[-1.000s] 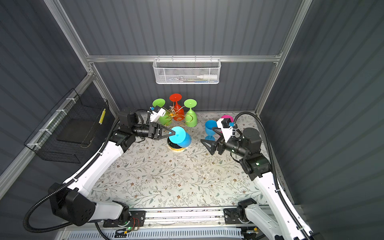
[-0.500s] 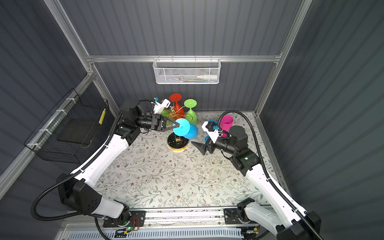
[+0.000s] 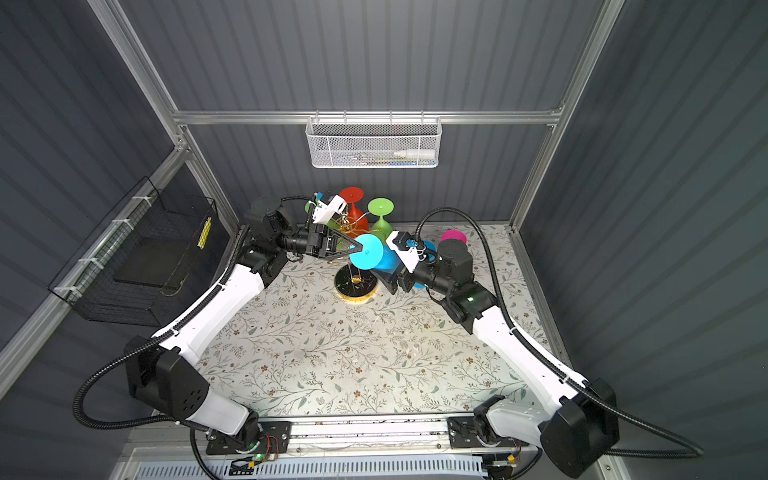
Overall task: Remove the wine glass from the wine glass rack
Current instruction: 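Swing the held blue glass toward the right gripper while the right gripper approaches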
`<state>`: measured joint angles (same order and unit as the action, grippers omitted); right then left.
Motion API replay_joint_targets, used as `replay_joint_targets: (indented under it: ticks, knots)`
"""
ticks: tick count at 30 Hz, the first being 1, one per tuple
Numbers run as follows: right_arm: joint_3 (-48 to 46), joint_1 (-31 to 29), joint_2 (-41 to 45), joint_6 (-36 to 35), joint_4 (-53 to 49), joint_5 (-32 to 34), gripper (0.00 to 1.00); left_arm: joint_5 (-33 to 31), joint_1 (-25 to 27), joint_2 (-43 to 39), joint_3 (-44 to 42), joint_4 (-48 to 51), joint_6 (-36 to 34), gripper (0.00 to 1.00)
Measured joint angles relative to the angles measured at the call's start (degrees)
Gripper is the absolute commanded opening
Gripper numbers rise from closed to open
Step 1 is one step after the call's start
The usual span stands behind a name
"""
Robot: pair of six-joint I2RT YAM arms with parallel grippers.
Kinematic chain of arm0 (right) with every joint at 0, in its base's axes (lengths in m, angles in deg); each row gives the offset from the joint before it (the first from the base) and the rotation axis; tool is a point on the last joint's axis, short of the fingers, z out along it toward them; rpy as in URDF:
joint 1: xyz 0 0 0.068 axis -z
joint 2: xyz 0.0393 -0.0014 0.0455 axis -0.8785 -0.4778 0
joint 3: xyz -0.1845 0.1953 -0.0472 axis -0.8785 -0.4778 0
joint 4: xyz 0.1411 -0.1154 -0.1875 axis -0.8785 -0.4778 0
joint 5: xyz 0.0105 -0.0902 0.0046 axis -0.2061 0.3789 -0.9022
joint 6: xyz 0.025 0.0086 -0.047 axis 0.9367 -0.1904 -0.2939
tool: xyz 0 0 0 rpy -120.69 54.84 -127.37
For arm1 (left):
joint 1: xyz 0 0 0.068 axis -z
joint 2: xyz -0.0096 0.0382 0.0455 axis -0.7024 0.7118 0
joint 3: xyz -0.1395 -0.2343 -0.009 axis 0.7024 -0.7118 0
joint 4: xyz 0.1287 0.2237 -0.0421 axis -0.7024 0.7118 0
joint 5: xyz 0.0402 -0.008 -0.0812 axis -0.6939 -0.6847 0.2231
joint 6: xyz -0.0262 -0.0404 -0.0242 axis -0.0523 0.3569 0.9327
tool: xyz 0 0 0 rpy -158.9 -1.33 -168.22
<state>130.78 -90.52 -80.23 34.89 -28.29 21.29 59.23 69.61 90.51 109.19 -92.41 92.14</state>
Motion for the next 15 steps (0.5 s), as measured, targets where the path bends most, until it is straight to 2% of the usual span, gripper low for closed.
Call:
replay_joint_targets:
  ticks: [7,15]
  knots:
    - [0.96,-0.57,-2.1,0.26,1.46,0.39,0.99,0.26,0.11,0.0,0.96,-1.68,1.36,0.0]
    - [1.25,-1.03,-2.67,0.61,1.97,0.9,0.86,0.37,0.11,0.22,1.49,-2.89,2.23,0.0]
